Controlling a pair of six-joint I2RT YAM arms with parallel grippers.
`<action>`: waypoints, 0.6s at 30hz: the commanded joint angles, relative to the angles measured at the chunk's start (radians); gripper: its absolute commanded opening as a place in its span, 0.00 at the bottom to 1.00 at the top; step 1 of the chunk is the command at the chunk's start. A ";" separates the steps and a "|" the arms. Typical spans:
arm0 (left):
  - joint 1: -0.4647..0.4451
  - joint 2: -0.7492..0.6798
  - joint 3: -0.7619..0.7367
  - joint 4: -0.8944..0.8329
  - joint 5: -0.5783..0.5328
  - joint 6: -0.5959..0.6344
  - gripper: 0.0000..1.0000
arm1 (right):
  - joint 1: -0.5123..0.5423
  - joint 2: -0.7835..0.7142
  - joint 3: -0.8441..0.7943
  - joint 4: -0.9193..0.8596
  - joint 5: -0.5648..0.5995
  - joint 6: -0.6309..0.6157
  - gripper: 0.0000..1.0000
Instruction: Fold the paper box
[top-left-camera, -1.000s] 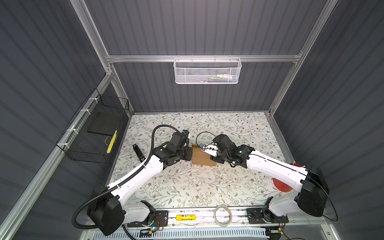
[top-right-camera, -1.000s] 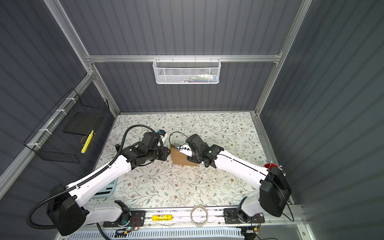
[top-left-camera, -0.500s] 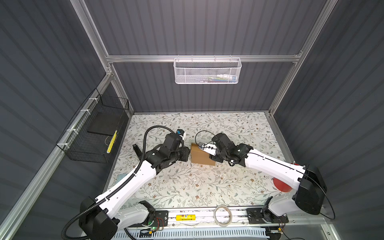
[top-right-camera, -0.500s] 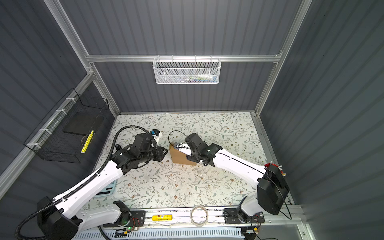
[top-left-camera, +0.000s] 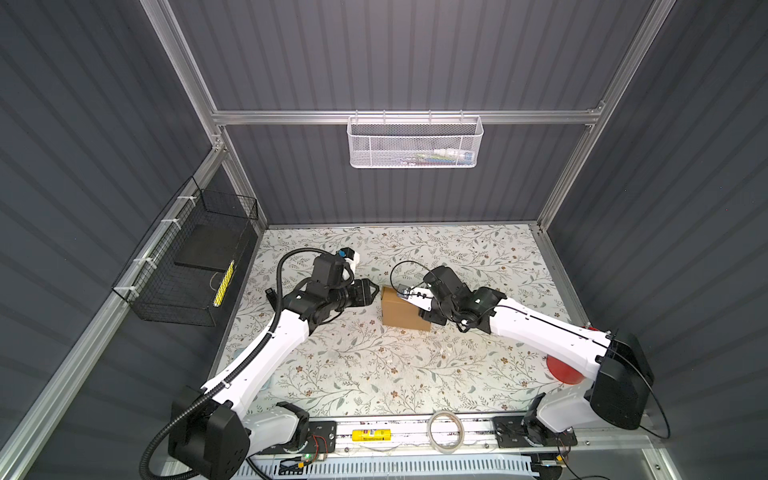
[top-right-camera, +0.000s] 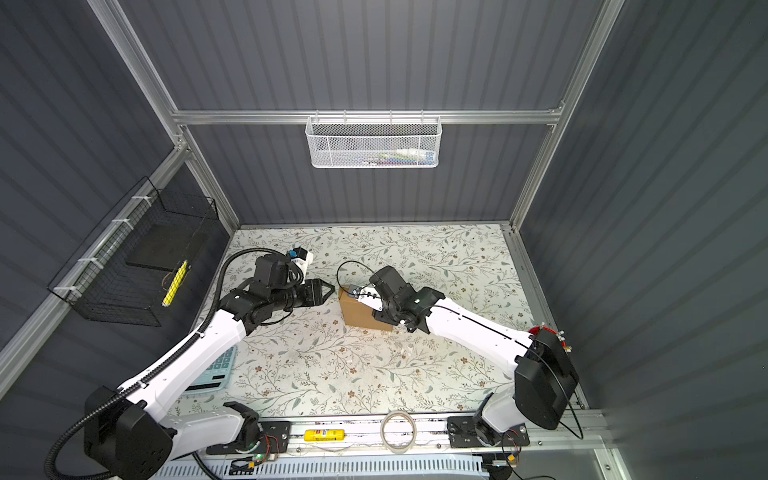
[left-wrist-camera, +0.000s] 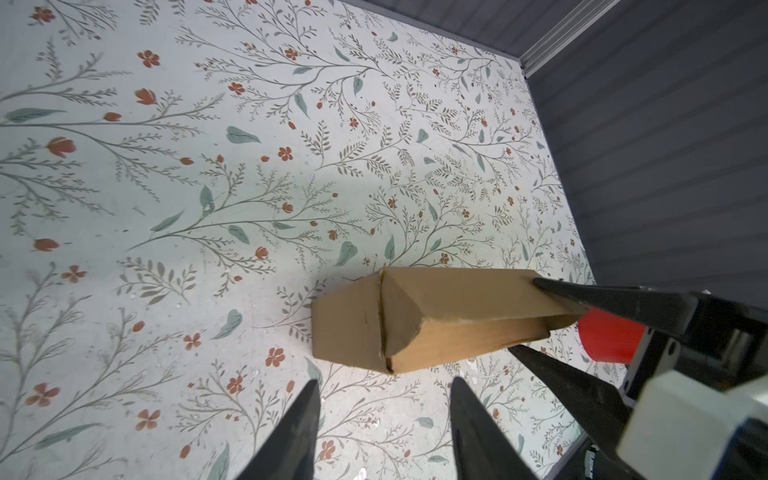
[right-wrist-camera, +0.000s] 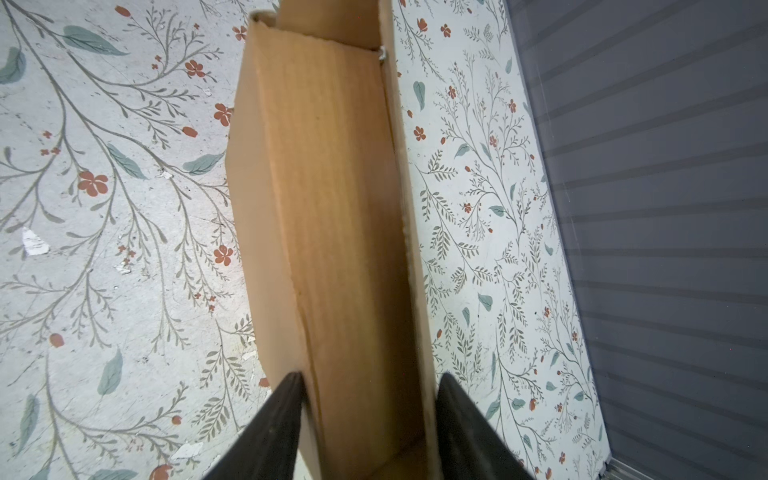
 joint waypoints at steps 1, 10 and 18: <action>0.017 0.030 0.025 0.077 0.113 -0.037 0.53 | -0.003 0.015 0.008 -0.032 -0.008 0.013 0.52; 0.047 0.098 0.021 0.183 0.188 -0.099 0.54 | -0.003 0.016 0.008 -0.036 -0.011 0.014 0.51; 0.056 0.140 0.001 0.221 0.207 -0.115 0.53 | -0.003 0.016 0.014 -0.035 -0.015 0.012 0.50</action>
